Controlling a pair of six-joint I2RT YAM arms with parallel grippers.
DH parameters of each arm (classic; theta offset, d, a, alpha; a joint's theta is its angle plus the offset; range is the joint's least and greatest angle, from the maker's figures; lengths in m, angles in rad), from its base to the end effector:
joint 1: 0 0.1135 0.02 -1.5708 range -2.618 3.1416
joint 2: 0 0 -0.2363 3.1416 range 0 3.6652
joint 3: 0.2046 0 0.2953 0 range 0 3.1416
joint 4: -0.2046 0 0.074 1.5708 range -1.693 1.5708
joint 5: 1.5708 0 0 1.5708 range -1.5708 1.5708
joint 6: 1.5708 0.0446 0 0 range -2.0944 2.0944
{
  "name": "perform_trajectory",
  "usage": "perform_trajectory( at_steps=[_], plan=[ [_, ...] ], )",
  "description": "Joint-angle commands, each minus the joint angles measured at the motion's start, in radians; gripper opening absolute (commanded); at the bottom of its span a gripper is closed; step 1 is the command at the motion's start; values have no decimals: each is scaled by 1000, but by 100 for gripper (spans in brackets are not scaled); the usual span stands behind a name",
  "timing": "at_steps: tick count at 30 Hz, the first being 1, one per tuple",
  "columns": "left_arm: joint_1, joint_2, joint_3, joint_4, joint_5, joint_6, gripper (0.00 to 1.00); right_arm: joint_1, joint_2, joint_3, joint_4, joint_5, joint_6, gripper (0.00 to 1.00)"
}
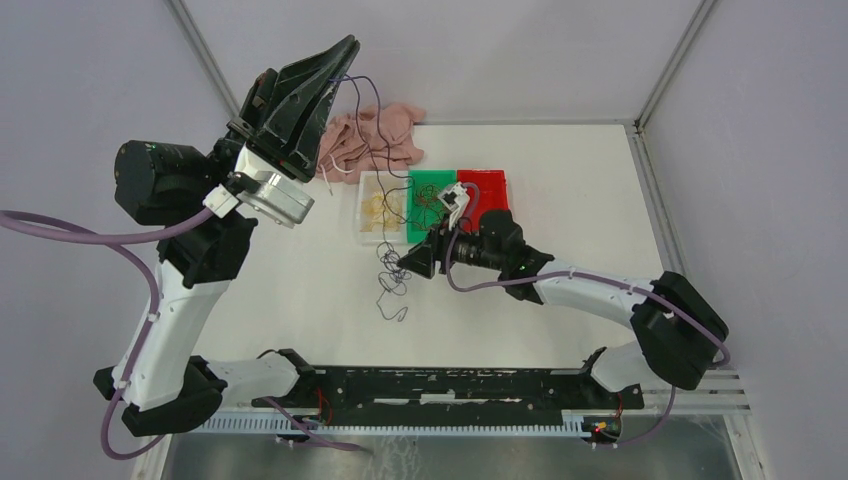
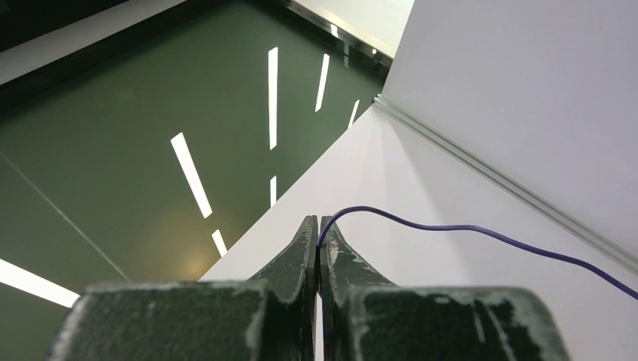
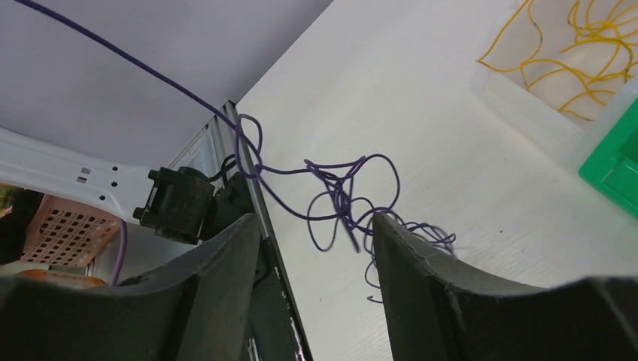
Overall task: Untangle the cables
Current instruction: Untie the cable.
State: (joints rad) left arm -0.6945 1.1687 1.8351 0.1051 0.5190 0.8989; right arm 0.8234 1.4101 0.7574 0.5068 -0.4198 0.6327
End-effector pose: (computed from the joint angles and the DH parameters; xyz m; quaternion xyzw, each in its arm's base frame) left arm 0.1384 -0.1441 0.6354 0.4342 0.0939 -0.0085 0.8959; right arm 0.2326 0.2778 0.2021 -0.2060 0.7238 0.5431 0.3723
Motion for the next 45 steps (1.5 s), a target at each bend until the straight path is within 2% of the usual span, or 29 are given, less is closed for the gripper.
perform_trajectory(
  at_steps=[1, 7, 14, 16, 20, 25, 32, 41, 45],
  plan=[
    [-3, -8, 26, 18, 1, 4, 3, 16, 48, 81, 63, -46, 24, 63],
    [-3, -7, 29, 18, 6, -1, 3, 38, 105, 121, 49, -18, 25, 61],
    [-3, -6, 45, 17, 8, -16, 3, 46, 146, 144, 18, 82, 21, 41],
    [-3, -4, 54, 18, 9, -27, 3, 47, 146, 142, -16, 143, 6, 40],
    [-3, -4, 64, 18, 10, -46, 3, 55, 137, 126, 8, 199, -10, 50],
    [-4, -7, 59, 18, 4, -53, 3, 73, 148, 142, 47, 189, -14, 55],
    [-3, -9, 58, 9, 4, -46, 3, 92, 129, 91, 53, 175, -50, 55],
    [-3, -11, 54, 4, 11, -52, 3, 92, -39, -61, -27, 288, -119, 54],
    [-3, -11, 51, 4, 13, -51, 3, 92, -100, -96, -6, 255, -158, 57]
  ],
)
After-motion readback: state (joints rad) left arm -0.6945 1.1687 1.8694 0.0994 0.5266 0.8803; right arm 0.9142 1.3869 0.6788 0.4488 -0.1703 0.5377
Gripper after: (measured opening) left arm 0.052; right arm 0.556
